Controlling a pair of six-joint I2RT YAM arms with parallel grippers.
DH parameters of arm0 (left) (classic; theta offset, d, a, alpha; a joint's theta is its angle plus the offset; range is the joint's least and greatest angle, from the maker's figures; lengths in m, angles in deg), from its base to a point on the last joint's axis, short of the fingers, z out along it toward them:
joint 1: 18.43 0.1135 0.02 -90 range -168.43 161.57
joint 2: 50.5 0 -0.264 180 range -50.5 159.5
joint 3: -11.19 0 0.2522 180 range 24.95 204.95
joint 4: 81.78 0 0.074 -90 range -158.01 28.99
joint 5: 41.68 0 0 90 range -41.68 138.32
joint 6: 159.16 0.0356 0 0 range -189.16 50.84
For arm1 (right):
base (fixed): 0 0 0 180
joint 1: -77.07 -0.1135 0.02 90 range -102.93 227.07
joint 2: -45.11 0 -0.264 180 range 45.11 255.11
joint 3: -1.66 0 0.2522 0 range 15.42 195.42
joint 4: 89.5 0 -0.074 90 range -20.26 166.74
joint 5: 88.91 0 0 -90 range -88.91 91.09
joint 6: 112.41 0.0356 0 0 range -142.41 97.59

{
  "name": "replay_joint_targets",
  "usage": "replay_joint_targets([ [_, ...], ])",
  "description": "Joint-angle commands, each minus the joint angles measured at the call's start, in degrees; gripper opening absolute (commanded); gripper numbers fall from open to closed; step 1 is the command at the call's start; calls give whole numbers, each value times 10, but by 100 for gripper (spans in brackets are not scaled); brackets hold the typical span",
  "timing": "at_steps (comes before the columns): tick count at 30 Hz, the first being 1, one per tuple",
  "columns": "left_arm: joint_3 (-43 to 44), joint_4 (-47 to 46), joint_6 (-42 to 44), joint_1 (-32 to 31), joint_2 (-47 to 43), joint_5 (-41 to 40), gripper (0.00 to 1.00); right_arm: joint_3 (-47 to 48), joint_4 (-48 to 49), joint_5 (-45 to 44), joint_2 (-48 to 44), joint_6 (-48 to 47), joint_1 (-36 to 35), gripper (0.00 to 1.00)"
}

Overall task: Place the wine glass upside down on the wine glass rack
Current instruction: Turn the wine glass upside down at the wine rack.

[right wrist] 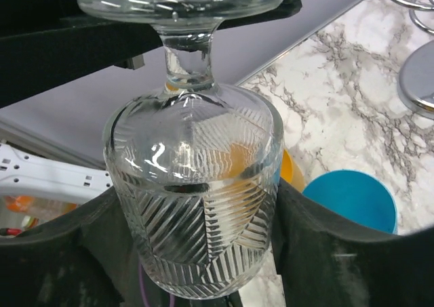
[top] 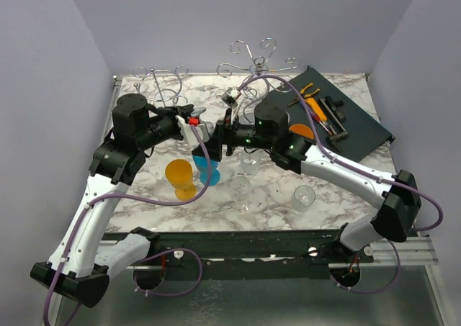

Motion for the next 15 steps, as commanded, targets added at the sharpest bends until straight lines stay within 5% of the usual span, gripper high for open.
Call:
replay_joint_targets([
  [1, -4, -49, 0, -3, -19, 2, 0, -41, 59, -60, -40, 7, -2, 45],
  [2, -5, -53, -5, -3, -19, 3, 2, -47, 61, -72, -46, 3, -2, 41],
  [4, -5, -57, -17, -4, -17, 1, 42, -59, 63, -104, -58, -6, -2, 34],
  [6, -4, -58, -25, -4, -14, -4, 66, -78, 68, -144, -72, -22, -2, 26],
  [12, 19, -58, -119, -4, -1, -32, 99, -113, 64, -242, -106, -80, -1, 9],
  [15, 29, -55, -171, -3, 6, -49, 99, -127, 61, -287, -120, -111, 1, 1],
])
